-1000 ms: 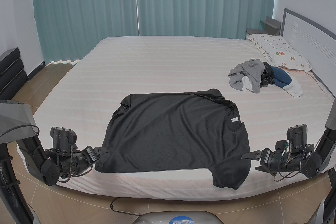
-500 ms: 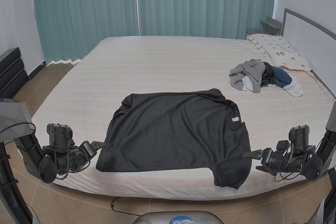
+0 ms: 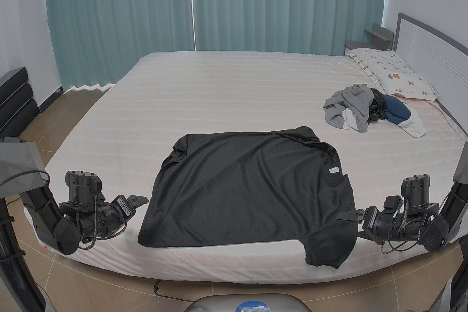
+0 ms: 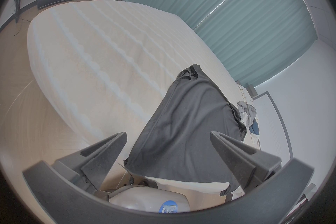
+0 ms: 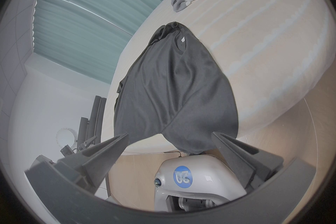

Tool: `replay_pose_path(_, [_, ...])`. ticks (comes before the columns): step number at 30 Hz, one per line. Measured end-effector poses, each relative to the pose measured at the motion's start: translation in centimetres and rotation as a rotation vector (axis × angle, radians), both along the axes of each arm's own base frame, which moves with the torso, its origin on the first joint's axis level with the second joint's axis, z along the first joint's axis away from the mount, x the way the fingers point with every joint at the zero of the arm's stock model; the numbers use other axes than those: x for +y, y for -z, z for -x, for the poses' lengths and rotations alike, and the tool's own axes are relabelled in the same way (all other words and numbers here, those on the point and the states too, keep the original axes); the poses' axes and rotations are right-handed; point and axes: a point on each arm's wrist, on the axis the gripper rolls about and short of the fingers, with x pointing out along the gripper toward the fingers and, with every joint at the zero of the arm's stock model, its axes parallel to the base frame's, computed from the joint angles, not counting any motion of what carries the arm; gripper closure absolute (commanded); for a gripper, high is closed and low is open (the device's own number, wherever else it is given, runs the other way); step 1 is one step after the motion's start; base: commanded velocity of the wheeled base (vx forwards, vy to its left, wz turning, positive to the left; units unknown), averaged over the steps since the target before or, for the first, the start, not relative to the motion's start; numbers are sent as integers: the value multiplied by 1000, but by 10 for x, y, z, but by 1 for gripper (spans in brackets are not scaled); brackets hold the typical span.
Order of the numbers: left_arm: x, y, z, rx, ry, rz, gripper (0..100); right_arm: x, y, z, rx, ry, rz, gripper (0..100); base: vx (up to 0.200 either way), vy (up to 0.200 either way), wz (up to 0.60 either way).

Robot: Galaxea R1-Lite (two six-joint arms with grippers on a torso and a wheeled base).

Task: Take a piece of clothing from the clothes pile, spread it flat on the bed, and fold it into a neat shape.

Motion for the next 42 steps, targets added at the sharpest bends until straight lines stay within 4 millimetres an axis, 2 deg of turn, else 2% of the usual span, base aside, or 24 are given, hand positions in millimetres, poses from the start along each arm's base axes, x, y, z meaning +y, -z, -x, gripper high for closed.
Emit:
replay_pose_path(4, [0, 0, 0, 1, 1, 2, 0, 0, 0, 0, -2, 0, 0, 0, 200, 0, 0])
replay_pose_path(26, [-2, -1, -9, -15, -16, 30, 0, 0, -1, 0, -7, 1, 0, 0, 0, 0, 0])
replay_pose_path(33, [-4, -8, -28, -66, -31, 57, 0, 0, -2, 0, -10, 1, -1, 0, 0, 0, 0])
replay_pose_path(42, [-14, -9, -77, -160, -14, 68, 0, 0, -2, 0, -10, 1, -1, 0, 0, 0, 0])
